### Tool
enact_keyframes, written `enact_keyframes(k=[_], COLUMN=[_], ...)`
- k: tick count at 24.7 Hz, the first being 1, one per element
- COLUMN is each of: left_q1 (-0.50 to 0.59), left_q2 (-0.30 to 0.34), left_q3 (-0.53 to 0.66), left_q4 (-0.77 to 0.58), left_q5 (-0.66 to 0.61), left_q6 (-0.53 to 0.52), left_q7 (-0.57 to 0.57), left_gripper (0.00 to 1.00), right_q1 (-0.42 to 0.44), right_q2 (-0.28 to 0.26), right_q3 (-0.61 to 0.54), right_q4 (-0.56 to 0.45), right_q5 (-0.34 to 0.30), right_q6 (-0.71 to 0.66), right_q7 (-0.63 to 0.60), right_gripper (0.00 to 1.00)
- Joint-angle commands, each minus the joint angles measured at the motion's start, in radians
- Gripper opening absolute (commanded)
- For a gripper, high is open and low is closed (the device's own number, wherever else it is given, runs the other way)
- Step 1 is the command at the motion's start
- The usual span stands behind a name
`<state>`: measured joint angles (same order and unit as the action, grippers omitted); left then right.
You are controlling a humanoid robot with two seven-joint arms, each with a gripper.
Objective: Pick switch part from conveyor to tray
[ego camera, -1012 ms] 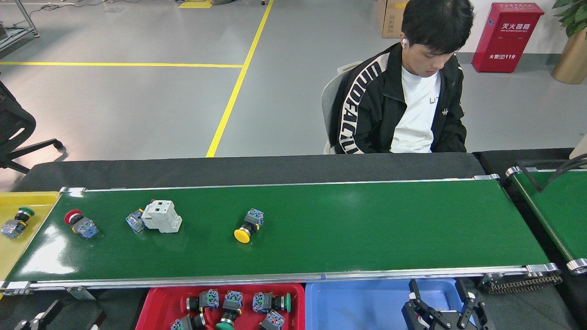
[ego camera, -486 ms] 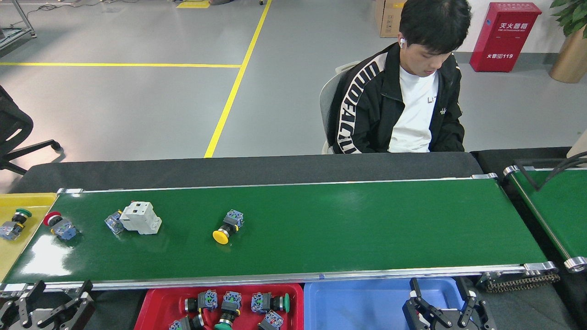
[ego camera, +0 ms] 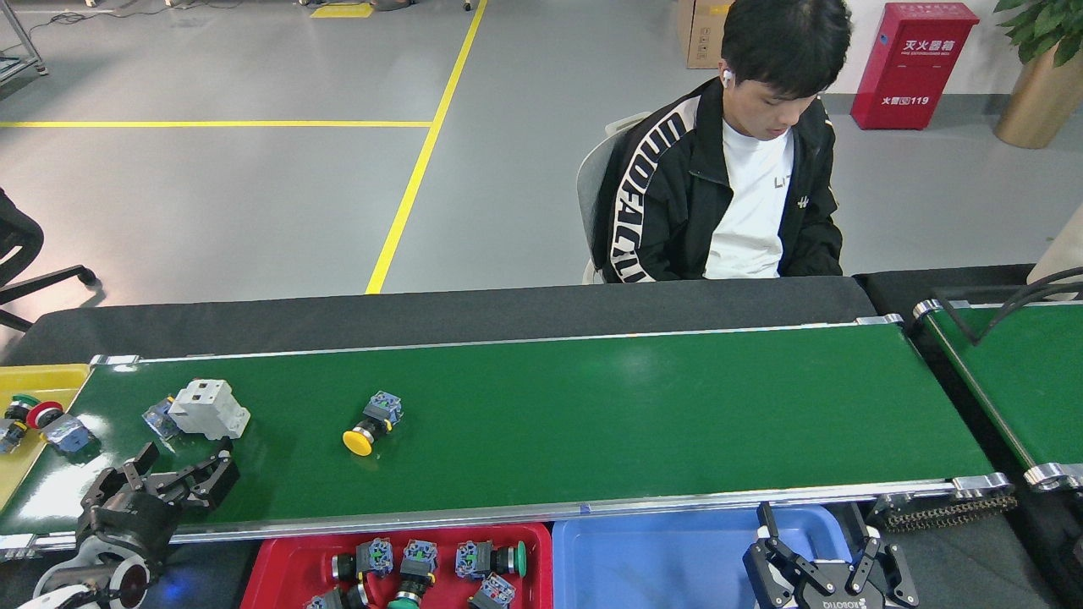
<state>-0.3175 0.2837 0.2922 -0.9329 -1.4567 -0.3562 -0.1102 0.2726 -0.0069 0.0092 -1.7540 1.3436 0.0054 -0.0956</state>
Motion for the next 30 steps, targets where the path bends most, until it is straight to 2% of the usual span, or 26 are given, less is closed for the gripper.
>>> enact_keyframes(k=[1,7,8,10,11,12,13,14,18,20,22,24,27,30], left_q1=[-0.04,-0.11,-0.123,-0.134,-0.135,-0.135,-0.137,-0.135,-0.106,-0.04,0.069,0.201,0.402,0.538], left_q2=[0.012,0.014,0.014,0.019,0.026,0.04,0.049,0.052,0.069,0.126,0.169,0.184,0.169,0.121], left_q3=[-0.007,-0.071,-0.073,-0.077,-0.09,-0.107,-0.12,-0.122,-0.11,-0.064,-0.013,0.045,0.13,0.159], left_q4=[0.016,0.097,0.117,0.143,0.149,0.149,0.154,0.154,0.123,0.059,-0.027,-0.133,-0.313,-0.475], left_q5=[-0.002,-0.001,-0.002,-0.002,-0.001,0.002,0.006,0.012,0.075,0.15,0.232,0.279,0.302,0.302], left_q6=[0.013,0.082,0.086,0.079,0.075,0.071,0.074,0.069,-0.017,-0.098,-0.194,-0.259,-0.346,-0.395], left_q7=[0.009,0.01,0.012,0.02,0.021,0.021,0.023,0.024,0.043,0.041,0.033,0.032,0.032,0.035], left_gripper=[0.99,0.99,0.95,0.67,0.49,0.26,0.11,0.07,0.06,0.06,0.06,0.06,0.06,0.06], right_q1=[-0.012,-0.012,-0.012,-0.012,-0.013,-0.015,-0.013,-0.013,-0.012,-0.012,-0.012,-0.013,-0.018,-0.018], right_q2=[-0.002,-0.008,-0.008,-0.008,-0.008,-0.008,-0.008,-0.008,-0.008,-0.008,-0.008,-0.007,-0.012,-0.012], right_q3=[-0.003,0.0,0.002,0.002,0.003,0.002,0.003,0.002,0.003,0.003,0.003,0.002,-0.001,-0.006], right_q4=[-0.012,-0.009,-0.007,-0.002,-0.001,0.001,0.002,0.002,0.002,0.004,0.004,0.004,0.005,0.005], right_q5=[-0.001,-0.001,-0.001,-0.001,-0.001,-0.001,-0.001,-0.001,-0.001,-0.001,-0.001,-0.001,-0.003,-0.003], right_q6=[-0.009,-0.01,-0.01,-0.01,-0.01,-0.01,-0.01,-0.01,-0.01,-0.01,-0.01,-0.01,-0.01,-0.01], right_q7=[-0.01,-0.013,-0.015,-0.015,-0.015,-0.015,-0.015,-0.015,-0.015,-0.015,-0.015,-0.015,-0.015,-0.015], right_gripper=[0.99,0.99,0.99,0.99,0.99,0.99,0.99,0.99,0.99,0.99,0.99,0.99,0.99,0.99])
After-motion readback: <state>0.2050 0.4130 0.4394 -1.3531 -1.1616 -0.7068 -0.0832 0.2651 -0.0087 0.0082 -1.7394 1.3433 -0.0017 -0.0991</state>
